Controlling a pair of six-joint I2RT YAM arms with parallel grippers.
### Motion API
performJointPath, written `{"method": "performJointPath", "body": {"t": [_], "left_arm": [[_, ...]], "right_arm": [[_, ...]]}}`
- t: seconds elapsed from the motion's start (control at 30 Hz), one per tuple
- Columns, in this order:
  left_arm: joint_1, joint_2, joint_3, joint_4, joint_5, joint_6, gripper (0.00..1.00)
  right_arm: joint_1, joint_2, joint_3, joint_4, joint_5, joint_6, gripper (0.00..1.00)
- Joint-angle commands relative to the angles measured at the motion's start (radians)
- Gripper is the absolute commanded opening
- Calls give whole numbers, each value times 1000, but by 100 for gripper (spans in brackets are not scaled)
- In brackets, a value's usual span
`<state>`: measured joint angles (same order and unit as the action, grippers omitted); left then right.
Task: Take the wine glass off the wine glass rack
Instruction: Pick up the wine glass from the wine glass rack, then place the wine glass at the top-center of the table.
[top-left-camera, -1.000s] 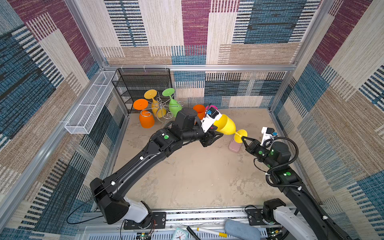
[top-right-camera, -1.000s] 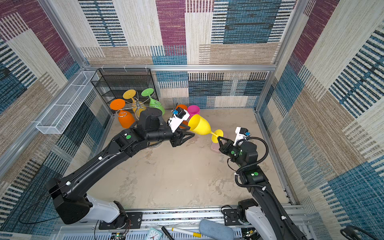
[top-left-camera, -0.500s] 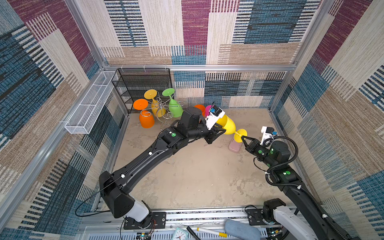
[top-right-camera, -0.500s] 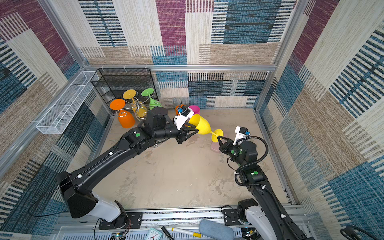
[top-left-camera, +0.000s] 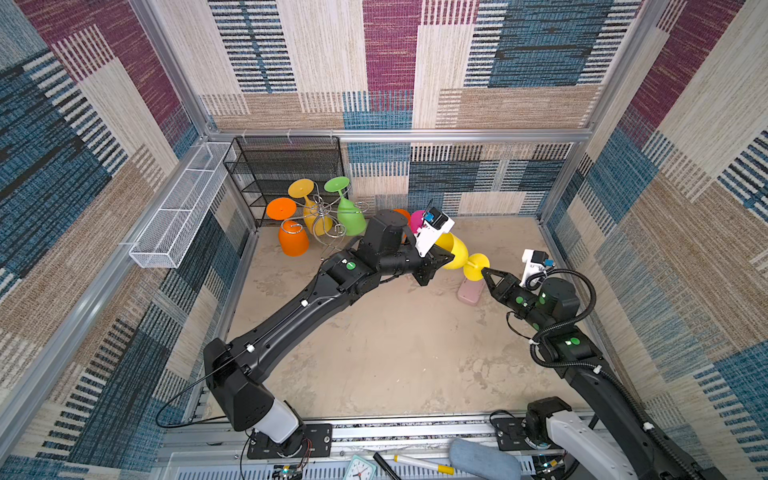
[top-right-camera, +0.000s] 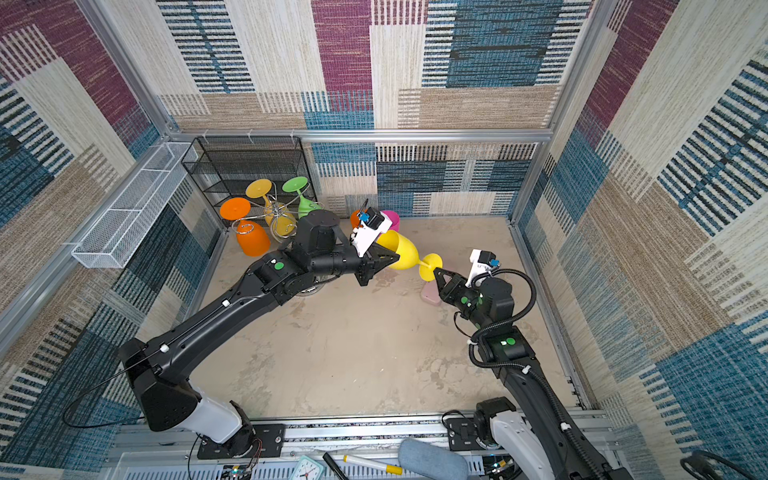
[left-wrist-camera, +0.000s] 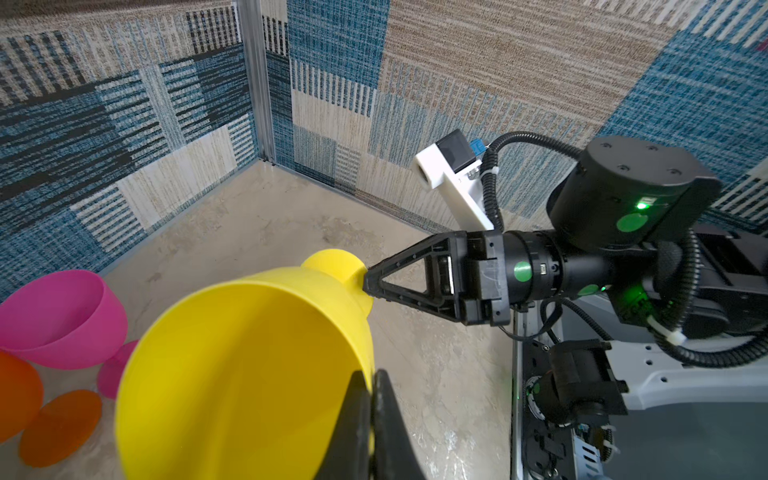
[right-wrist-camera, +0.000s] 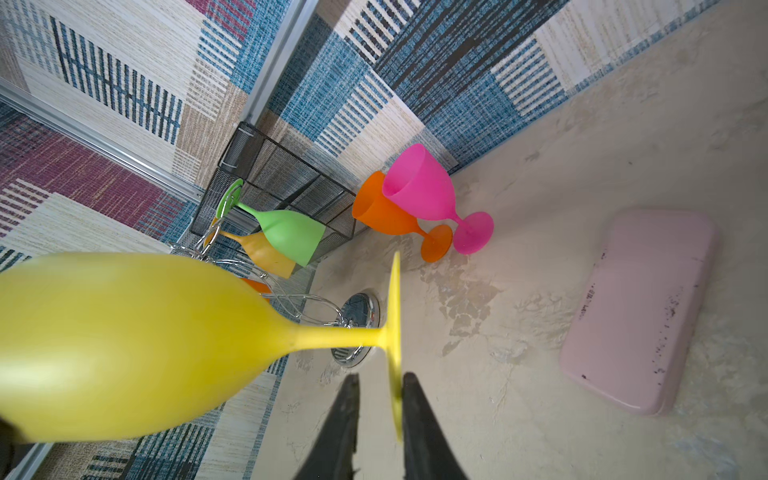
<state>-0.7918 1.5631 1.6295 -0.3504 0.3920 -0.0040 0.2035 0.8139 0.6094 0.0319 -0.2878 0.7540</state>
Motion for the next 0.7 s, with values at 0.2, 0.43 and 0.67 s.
{"method": "performJointPath", "body": {"t": [0.2,0.43,0.67], "left_arm": [[4,53,134,-244,-118,22,0],[3,138,239,-459,-228,23,0],[2,232,304,-589,-373,27,0]], "right_arm": [[2,36,94,-51,121,-100,83],[-11,161,239,-144,200,-168,94],[-102,269,327,-148,135,-169,97]]}}
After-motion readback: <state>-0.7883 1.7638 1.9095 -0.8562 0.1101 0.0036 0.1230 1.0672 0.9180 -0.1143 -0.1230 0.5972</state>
